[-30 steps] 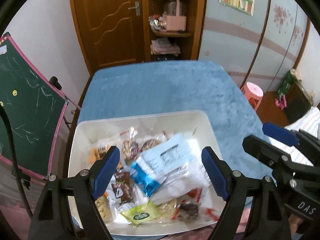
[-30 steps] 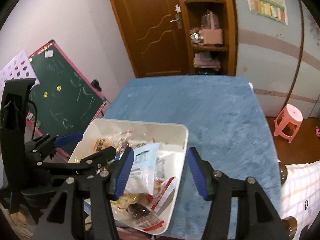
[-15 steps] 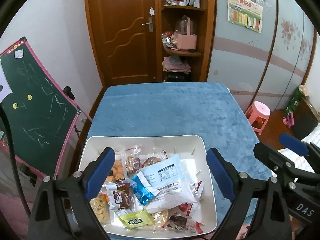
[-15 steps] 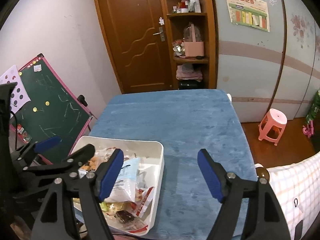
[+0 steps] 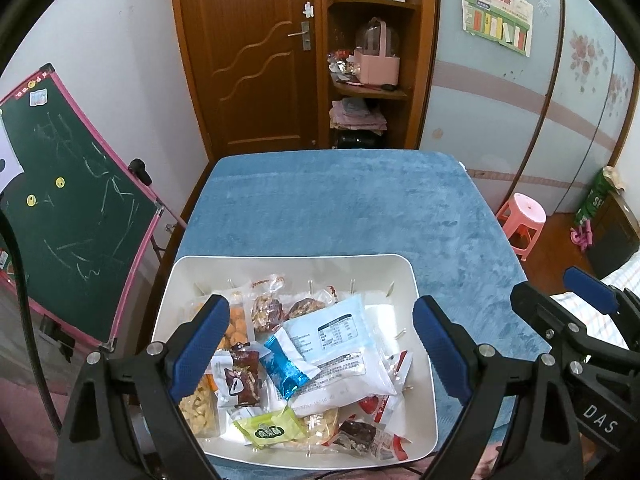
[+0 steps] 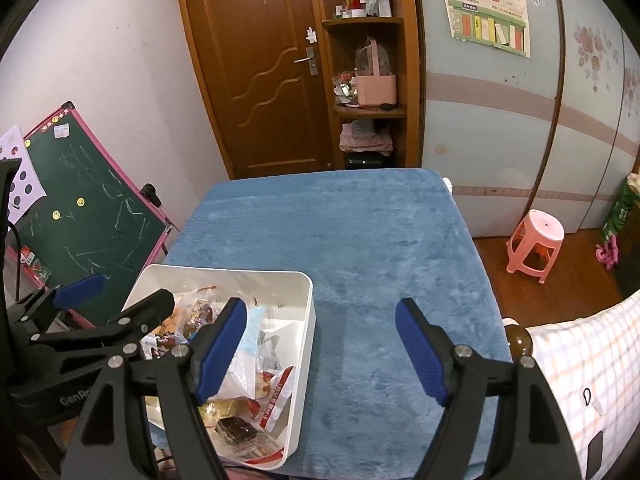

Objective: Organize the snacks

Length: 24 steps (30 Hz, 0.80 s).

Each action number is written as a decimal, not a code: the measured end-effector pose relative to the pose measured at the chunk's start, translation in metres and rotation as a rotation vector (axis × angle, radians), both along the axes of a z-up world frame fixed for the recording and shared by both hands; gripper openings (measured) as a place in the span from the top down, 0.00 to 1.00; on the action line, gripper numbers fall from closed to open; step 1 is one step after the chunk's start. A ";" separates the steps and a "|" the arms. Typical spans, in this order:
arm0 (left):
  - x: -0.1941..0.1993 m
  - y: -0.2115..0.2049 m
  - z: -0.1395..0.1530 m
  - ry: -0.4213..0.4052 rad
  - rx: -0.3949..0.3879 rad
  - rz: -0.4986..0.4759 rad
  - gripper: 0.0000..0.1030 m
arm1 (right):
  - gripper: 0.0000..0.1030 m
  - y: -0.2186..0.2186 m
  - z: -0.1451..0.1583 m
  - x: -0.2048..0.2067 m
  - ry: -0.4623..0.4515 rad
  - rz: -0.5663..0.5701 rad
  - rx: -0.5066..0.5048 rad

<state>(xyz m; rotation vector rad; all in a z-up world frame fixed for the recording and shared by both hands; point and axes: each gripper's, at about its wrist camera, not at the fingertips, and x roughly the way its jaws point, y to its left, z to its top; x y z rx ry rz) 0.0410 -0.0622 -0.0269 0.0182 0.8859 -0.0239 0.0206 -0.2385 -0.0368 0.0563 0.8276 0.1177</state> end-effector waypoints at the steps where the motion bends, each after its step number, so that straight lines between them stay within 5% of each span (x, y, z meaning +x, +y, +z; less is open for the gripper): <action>1: 0.000 0.000 0.000 -0.001 0.002 0.000 0.10 | 0.24 0.000 0.000 0.000 0.001 0.000 0.001; 24: -0.002 0.001 0.002 -0.002 0.002 0.009 0.10 | 0.24 0.004 0.002 -0.002 0.006 -0.002 0.013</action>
